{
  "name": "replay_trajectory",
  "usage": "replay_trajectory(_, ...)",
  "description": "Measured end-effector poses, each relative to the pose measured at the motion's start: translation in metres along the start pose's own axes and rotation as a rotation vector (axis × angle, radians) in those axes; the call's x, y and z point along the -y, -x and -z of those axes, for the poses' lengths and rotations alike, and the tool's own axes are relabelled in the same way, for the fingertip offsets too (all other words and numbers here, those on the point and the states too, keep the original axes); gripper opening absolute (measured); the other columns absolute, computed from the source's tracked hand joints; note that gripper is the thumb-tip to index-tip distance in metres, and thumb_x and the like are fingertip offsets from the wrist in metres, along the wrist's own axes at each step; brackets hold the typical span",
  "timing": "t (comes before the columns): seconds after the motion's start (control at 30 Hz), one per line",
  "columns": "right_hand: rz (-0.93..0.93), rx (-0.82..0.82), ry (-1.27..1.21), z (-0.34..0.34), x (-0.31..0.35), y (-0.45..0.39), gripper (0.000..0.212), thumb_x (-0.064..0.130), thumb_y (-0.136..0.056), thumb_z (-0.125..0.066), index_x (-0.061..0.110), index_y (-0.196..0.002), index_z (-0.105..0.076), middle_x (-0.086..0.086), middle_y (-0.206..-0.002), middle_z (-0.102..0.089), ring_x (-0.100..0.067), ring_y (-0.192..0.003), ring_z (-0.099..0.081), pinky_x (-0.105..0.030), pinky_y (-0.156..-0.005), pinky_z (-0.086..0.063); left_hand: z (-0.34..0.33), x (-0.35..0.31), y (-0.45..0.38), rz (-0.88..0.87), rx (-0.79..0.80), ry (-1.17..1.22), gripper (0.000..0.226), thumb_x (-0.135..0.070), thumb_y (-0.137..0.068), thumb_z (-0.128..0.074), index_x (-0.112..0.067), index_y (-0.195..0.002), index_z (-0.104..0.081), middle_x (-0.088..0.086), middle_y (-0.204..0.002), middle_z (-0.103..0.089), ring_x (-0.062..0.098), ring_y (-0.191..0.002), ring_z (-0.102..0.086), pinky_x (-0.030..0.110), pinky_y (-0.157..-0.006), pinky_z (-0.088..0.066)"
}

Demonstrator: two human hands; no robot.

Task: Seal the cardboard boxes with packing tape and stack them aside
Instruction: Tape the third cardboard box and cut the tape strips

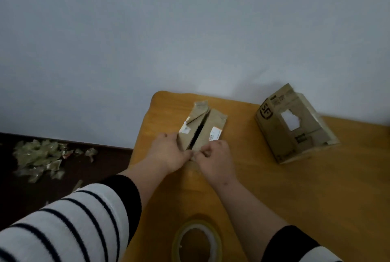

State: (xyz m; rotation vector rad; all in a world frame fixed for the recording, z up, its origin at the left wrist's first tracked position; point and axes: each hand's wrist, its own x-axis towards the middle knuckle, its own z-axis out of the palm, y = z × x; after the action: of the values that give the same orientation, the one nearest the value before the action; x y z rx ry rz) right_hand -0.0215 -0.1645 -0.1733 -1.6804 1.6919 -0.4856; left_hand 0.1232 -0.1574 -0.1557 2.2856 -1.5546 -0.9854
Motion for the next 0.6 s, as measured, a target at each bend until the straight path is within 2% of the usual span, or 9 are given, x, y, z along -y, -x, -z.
replay_trajectory(0.03,-0.044,-0.031,-0.021,0.0,-0.001,0.004,0.024,0.031,-0.086,-0.066,0.022,-0.105,-0.055,0.008,-0.118,-0.037,-0.003,-0.089,-0.049,-0.008,-0.063,-0.032,-0.002,0.0,0.007,-0.012,0.024,0.006,0.071,-0.055,-0.084,-0.062,-0.022,-0.143,-0.04,0.006,-0.136,-0.042,0.025,-0.119,-0.048,0.036,-0.099,-0.045)
replay_trajectory(0.1,-0.142,-0.066,-0.093,0.001,-0.002,0.013,0.048,0.036,-0.082,-0.071,0.025,-0.12,-0.044,0.009,-0.118,-0.025,-0.002,-0.081,-0.042,-0.011,-0.066,-0.033,-0.004,-0.001,0.023,-0.017,0.067,0.052,0.061,-0.051,-0.087,-0.059,-0.022,-0.139,-0.046,0.006,-0.131,-0.047,0.024,-0.113,-0.051,0.034,-0.094,-0.046)
replay_trajectory(0.17,-0.202,-0.036,-0.117,0.007,0.0,0.019,0.069,0.044,-0.077,-0.074,0.024,-0.132,-0.038,0.008,-0.118,-0.021,-0.007,-0.089,-0.04,-0.021,-0.077,-0.038,-0.004,-0.003,0.038,0.015,0.116,0.184,0.045,-0.044,-0.091,-0.055,-0.021,-0.131,-0.054,0.005,-0.12,-0.058,0.022,-0.104,-0.057,0.033,-0.087,-0.049)
replay_trajectory(0.27,-0.216,0.094,-0.004,0.02,0.004,0.028,0.08,0.052,-0.073,-0.076,0.023,-0.135,-0.036,0.005,-0.117,-0.025,-0.012,-0.093,-0.035,-0.027,-0.078,-0.036,-0.003,-0.006,0.062,0.13,0.162,0.396,0.032,-0.032,-0.097,-0.049,-0.015,-0.12,-0.063,0.008,-0.105,-0.065,0.023,-0.093,-0.059,0.035,-0.083,-0.051)
replay_trajectory(0.33,-0.203,0.142,0.053,0.028,0.004,0.035,0.078,0.042,-0.073,-0.08,0.024,-0.134,-0.035,0.003,-0.119,-0.029,-0.013,-0.092,-0.034,-0.028,-0.076,-0.037,-0.003,-0.009,0.08,0.188,0.15,0.442,0.027,-0.026,-0.097,-0.046,-0.011,-0.11,-0.065,0.013,-0.102,-0.065,0.028,-0.091,-0.06,0.041,-0.089,-0.053)
replay_trajectory(0.43,-0.187,0.155,-0.006,0.041,0.006,0.05,0.073,0.022,-0.077,-0.077,0.025,-0.136,-0.036,-0.001,-0.132,-0.036,-0.014,-0.097,-0.038,-0.028,-0.074,-0.042,-0.006,-0.015,0.109,0.226,0.113,0.494,0.024,-0.026,-0.098,-0.046,-0.012,-0.104,-0.064,0.015,-0.107,-0.066,0.031,-0.102,-0.061,0.048,-0.096,-0.052)
replay_trajectory(0.53,-0.131,0.135,-0.133,0.059,0.006,0.067,0.048,0.021,-0.082,-0.071,0.03,-0.117,-0.04,0.004,-0.117,-0.045,-0.011,-0.091,-0.048,-0.02,-0.057,-0.037,-0.013,-0.021,0.138,0.212,0.049,0.516,0.023,-0.028,-0.097,-0.046,-0.014,-0.103,-0.064,0.012,-0.105,-0.067,0.028,-0.1,-0.062,0.048,-0.093,-0.053)
replay_trajectory(0.6,-0.103,0.128,-0.218,0.076,0.008,0.079,0.028,0.023,-0.091,-0.06,0.031,-0.109,-0.04,0.01,-0.101,-0.05,-0.008,-0.081,-0.054,-0.021,-0.053,-0.038,-0.016,-0.025,0.158,0.217,-0.002,0.602,0.019,-0.026,-0.096,-0.047,-0.016,-0.102,-0.063,0.009,-0.103,-0.068,0.024,-0.096,-0.063,0.041,-0.082,-0.056)
